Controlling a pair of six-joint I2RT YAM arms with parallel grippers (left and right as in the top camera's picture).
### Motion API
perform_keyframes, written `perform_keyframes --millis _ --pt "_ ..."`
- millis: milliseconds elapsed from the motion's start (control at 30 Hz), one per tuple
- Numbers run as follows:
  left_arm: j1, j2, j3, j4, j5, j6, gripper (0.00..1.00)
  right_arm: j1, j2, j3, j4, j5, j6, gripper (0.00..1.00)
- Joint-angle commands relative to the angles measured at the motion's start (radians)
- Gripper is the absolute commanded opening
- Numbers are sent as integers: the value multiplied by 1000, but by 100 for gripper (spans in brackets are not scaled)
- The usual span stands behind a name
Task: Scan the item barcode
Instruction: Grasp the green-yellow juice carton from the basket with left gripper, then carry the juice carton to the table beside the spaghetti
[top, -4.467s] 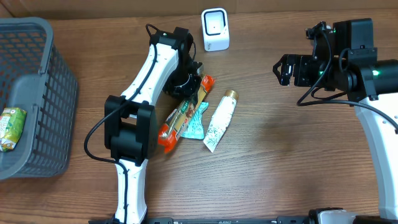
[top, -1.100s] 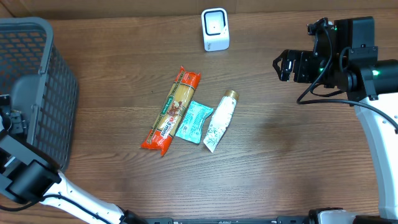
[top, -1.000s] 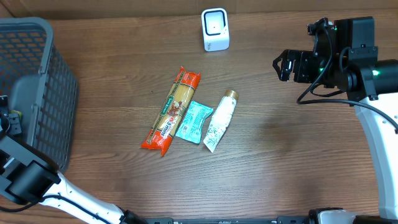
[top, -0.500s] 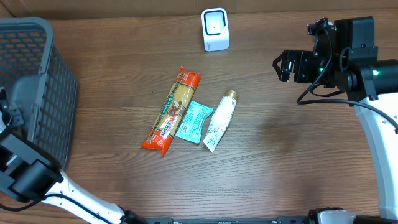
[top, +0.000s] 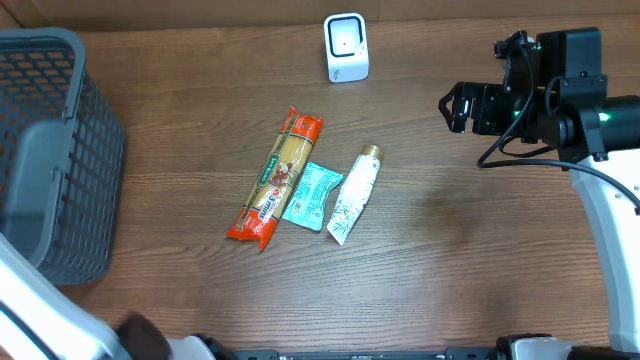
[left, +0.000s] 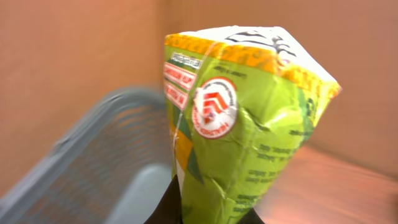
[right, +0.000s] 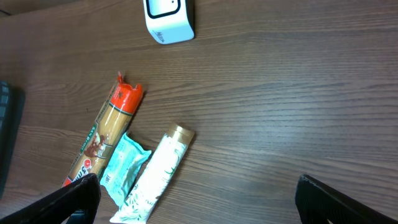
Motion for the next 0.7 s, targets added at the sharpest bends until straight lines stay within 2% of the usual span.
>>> perform_keyframes --millis 0,67,200,367,500,567,667 --pt "-114 -39 -1 -109 165 -46 4 2 0 -1 1 6 3 100" --pt "-245 -27 -10 -231 150 -45 4 2 1 -1 3 6 3 100" --pt "-436 29 -85 -309 19 -51 4 2 1 -1 3 6 3 100" --pt "-622 140 -245 -277 -282 -152 4 2 1 -1 6 6 3 100" --pt "-716 262 -360 -225 -497 -201 4 2 1 -1 26 6 3 100" --pt "-747 338 -407 -195 -565 -214 4 2 1 -1 28 6 3 100" --pt "-777 438 -445 -160 -592 -223 4 2 1 -1 28 6 3 100"
